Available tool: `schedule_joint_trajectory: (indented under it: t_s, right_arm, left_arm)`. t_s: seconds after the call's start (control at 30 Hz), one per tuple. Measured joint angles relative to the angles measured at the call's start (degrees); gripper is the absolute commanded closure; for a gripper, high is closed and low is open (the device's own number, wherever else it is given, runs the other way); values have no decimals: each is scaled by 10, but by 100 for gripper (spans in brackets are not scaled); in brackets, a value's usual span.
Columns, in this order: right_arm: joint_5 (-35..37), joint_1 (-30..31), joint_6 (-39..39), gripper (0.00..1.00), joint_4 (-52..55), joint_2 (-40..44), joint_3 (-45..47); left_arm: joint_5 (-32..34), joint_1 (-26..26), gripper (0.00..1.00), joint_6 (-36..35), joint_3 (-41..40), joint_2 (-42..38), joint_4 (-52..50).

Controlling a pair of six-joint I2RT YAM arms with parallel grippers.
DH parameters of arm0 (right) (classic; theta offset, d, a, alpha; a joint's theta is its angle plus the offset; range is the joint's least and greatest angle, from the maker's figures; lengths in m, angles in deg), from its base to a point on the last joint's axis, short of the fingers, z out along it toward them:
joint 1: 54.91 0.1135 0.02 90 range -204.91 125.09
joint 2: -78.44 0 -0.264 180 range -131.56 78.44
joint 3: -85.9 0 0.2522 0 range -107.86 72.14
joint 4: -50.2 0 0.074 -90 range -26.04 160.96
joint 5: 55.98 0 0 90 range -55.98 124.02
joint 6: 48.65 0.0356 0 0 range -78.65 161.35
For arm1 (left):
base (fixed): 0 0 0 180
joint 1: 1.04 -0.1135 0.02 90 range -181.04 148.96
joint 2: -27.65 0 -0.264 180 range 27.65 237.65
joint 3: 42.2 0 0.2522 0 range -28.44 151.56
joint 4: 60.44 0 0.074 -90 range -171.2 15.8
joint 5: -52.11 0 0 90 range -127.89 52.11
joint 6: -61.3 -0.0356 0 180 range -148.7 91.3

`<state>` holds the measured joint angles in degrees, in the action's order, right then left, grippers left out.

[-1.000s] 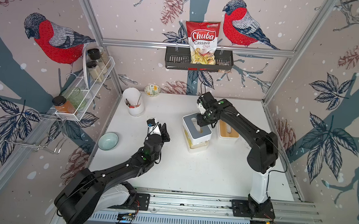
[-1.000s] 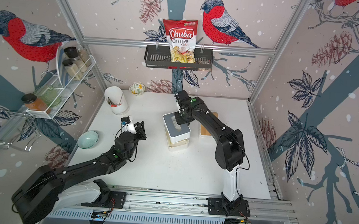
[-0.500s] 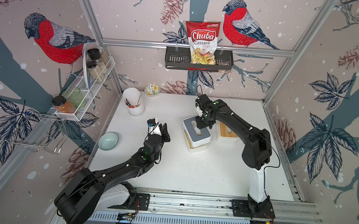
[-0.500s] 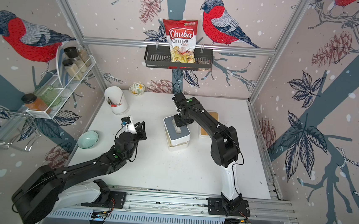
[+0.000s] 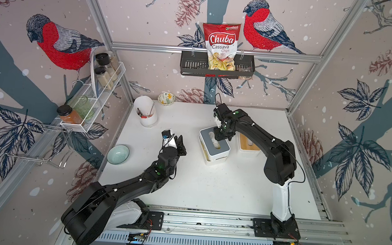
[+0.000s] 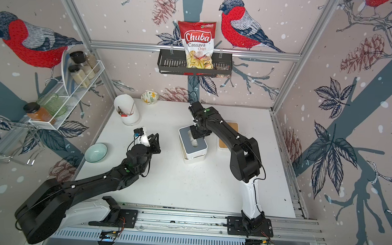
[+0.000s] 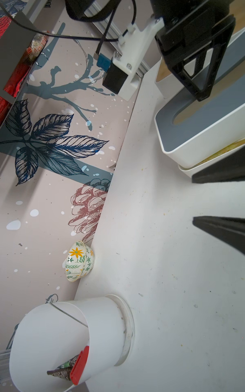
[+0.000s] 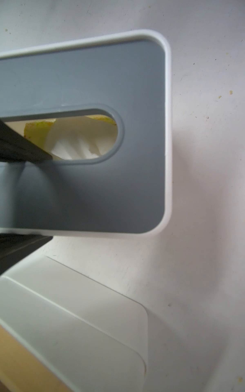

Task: Put the tissue paper into the tissue box
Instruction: Close the box lid on the tissue box.

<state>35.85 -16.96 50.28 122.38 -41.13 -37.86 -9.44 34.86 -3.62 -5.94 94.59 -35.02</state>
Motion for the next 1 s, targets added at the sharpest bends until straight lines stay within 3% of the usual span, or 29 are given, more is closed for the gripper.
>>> schedule_joint_trajectory:
  t_s: [0.73, 1.0]
  right_arm:
    - [-22, 7, 13, 91, 40, -37, -33]
    - [-22, 3, 15, 90, 52, -84, -93]
  left_arm:
    - [0, 0, 70, 0, 0, -1, 4]
    - [-1, 0, 70, 0, 0, 2, 6]
